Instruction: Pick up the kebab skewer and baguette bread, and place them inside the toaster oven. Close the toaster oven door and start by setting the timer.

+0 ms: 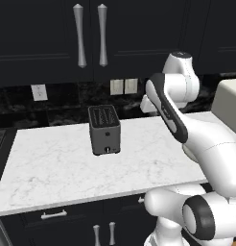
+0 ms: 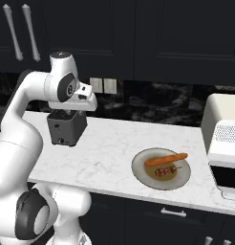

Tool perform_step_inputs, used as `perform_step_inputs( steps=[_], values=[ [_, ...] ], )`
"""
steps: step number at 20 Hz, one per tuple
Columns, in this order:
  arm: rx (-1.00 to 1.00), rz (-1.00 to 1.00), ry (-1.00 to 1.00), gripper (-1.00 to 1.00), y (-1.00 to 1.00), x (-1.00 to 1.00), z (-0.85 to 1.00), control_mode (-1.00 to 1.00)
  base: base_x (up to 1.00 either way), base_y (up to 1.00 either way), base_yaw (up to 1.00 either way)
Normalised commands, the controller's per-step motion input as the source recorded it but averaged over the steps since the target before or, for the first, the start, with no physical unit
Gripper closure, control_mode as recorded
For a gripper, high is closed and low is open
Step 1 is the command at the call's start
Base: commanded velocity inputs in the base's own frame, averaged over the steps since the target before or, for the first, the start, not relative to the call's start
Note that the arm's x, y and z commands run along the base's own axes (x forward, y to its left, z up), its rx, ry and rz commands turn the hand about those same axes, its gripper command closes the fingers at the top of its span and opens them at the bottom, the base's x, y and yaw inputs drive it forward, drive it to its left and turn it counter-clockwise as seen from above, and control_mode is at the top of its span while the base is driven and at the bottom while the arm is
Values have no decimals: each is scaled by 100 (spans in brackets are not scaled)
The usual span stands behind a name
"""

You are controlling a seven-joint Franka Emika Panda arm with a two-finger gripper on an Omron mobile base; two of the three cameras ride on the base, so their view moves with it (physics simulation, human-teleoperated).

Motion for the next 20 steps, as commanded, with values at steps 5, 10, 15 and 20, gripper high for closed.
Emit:
perform_step_inputs(
  steps=[5, 10, 15, 20],
  values=[
    [0, 0, 0, -100, 0, 0, 0, 100, 0, 0, 0],
    [0, 0, 0, -100, 0, 0, 0, 100, 0, 0, 0],
    [0, 0, 0, -100, 0, 0, 0, 100, -7, -12, 0],
    [0, 0, 0, -100, 0, 0, 0, 100, 0, -81, -1]
  ],
)
